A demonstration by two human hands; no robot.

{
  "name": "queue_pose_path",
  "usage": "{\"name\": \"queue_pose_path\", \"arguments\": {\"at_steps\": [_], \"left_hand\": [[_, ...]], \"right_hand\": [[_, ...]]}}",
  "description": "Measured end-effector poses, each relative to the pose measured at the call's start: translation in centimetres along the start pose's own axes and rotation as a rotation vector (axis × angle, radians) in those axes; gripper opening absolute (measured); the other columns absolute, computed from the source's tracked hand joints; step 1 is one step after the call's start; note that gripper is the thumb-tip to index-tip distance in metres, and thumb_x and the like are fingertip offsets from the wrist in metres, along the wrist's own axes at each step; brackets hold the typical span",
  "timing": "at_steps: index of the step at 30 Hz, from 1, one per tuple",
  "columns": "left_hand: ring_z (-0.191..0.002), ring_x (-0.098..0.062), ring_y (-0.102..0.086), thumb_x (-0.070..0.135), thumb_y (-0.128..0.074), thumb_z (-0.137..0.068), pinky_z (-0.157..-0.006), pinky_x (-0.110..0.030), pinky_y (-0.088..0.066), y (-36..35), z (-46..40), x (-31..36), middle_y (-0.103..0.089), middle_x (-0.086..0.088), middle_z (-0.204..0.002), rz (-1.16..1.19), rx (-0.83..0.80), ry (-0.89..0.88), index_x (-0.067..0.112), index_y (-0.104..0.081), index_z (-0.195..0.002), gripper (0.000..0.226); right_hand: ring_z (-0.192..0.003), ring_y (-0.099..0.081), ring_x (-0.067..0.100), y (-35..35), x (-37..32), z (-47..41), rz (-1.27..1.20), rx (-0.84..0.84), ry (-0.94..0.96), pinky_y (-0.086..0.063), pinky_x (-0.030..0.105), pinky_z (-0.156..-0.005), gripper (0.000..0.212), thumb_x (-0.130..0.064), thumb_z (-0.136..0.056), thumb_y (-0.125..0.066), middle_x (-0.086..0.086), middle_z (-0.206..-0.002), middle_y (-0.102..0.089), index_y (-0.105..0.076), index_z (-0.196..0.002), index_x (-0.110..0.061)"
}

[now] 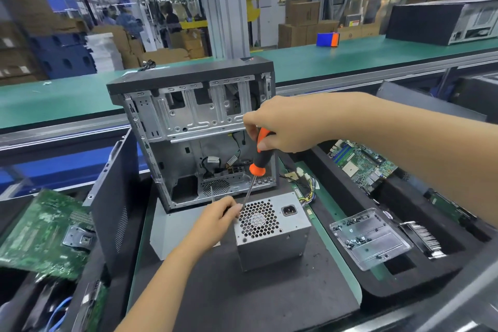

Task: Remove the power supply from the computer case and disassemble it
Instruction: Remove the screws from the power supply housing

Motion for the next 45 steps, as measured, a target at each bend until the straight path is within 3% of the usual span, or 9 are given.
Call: {"name": "queue_pose_path", "arguments": {"at_steps": [6, 9, 12, 16, 25, 29, 34, 40, 45], "left_hand": [[-0.042, -0.008, -0.033, -0.010, -0.032, -0.094, -0.038, -0.018, -0.025, -0.4, 1.5, -3.4, -0.050, -0.006, -0.061, 0.576, 0.010, 0.376, 0.002, -0.054, -0.087, 0.026], [-0.041, -0.010, -0.030, -0.001, -0.041, -0.089, -0.039, -0.019, -0.023, -0.8, 1.8, -4.1, -0.047, -0.002, -0.053, 0.663, 0.023, 0.483, 0.005, -0.055, -0.080, 0.017], [-0.044, -0.009, -0.022, 0.034, -0.053, -0.097, -0.041, -0.019, -0.018, -1.4, 2.0, -4.2, -0.030, 0.006, -0.052, 0.584, -0.102, 0.479, 0.013, -0.055, -0.072, 0.033], [-0.048, -0.010, -0.020, 0.059, -0.070, -0.078, -0.044, -0.019, -0.018, -1.4, 3.1, -3.3, -0.026, 0.008, -0.055, 0.389, -0.269, 0.352, 0.024, -0.061, -0.062, 0.040], [-0.049, -0.010, -0.020, 0.047, -0.075, -0.079, -0.048, -0.021, -0.016, -1.1, 3.4, -3.0, -0.028, 0.004, -0.055, 0.366, -0.247, 0.306, 0.022, -0.062, -0.063, 0.033], [-0.048, -0.010, -0.020, 0.044, -0.074, -0.082, -0.047, -0.020, -0.016, -1.2, 3.4, -3.2, -0.026, 0.005, -0.053, 0.362, -0.242, 0.308, 0.021, -0.061, -0.063, 0.033], [-0.049, -0.010, -0.019, 0.041, -0.072, -0.085, -0.046, -0.020, -0.015, -1.3, 3.4, -3.1, -0.025, 0.006, -0.053, 0.377, -0.250, 0.315, 0.021, -0.060, -0.064, 0.032], [-0.047, -0.009, -0.019, 0.044, -0.072, -0.084, -0.046, -0.019, -0.016, -1.3, 3.5, -3.1, -0.025, 0.008, -0.051, 0.371, -0.258, 0.309, 0.023, -0.060, -0.062, 0.033], [-0.050, -0.010, -0.019, 0.045, -0.072, -0.084, -0.047, -0.019, -0.016, -1.2, 3.5, -3.1, -0.025, 0.005, -0.055, 0.365, -0.266, 0.302, 0.023, -0.060, -0.063, 0.033]], "right_hand": [[-0.090, -0.061, 0.027, -1.1, -1.3, -0.6, -0.019, -0.080, 0.041, -0.051, 0.043, -0.080, 0.009, -0.028, -0.097, -0.051, -0.006, -0.083, -0.047, -0.049, -0.102, -0.021], [-0.089, -0.060, 0.026, -1.7, -2.0, -0.8, 0.004, -0.117, 0.049, -0.052, 0.043, -0.078, 0.008, -0.030, -0.097, -0.051, -0.005, -0.083, -0.048, -0.047, -0.099, -0.023], [-0.092, -0.058, 0.026, -2.2, -2.0, -0.8, 0.001, -0.127, 0.043, -0.051, 0.045, -0.080, 0.008, -0.031, -0.096, -0.052, -0.004, -0.086, -0.048, -0.049, -0.100, -0.024], [-0.097, -0.054, 0.026, -2.6, -2.4, -1.1, 0.009, -0.137, 0.048, -0.048, 0.044, -0.085, 0.013, -0.030, -0.096, -0.052, -0.006, -0.087, -0.046, -0.050, -0.106, -0.021], [-0.092, -0.053, 0.023, -3.3, -2.5, -1.3, 0.029, -0.137, 0.039, -0.040, 0.033, -0.070, 0.017, -0.031, -0.097, -0.052, 0.000, -0.098, -0.050, -0.049, -0.109, -0.020], [-0.090, -0.052, 0.022, -3.2, -2.5, -1.3, 0.018, -0.130, 0.048, -0.040, 0.033, -0.071, 0.016, -0.030, -0.096, -0.053, -0.004, -0.090, -0.047, -0.050, -0.109, -0.021], [-0.094, -0.052, 0.023, -3.2, -2.7, -1.5, 0.011, -0.131, 0.060, -0.047, 0.040, -0.083, 0.014, -0.031, -0.096, -0.053, -0.008, -0.085, -0.043, -0.049, -0.107, -0.023], [-0.092, -0.052, 0.022, -3.5, -2.6, -1.6, 0.000, -0.120, 0.057, -0.044, 0.035, -0.074, 0.011, -0.030, -0.096, -0.052, -0.009, -0.085, -0.043, -0.048, -0.104, -0.023], [-0.094, -0.051, 0.021, -3.3, -2.6, -1.5, 0.002, -0.130, 0.065, -0.045, 0.036, -0.078, 0.015, -0.030, -0.096, -0.052, -0.011, -0.084, -0.041, -0.049, -0.109, -0.022]]}}
Point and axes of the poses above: each hand's wrist, its own z-axis away from the middle knuckle, its own y-axis out of the back of the hand, x = y × z, the point moved 5 cm from there along -z, towards the middle knuckle
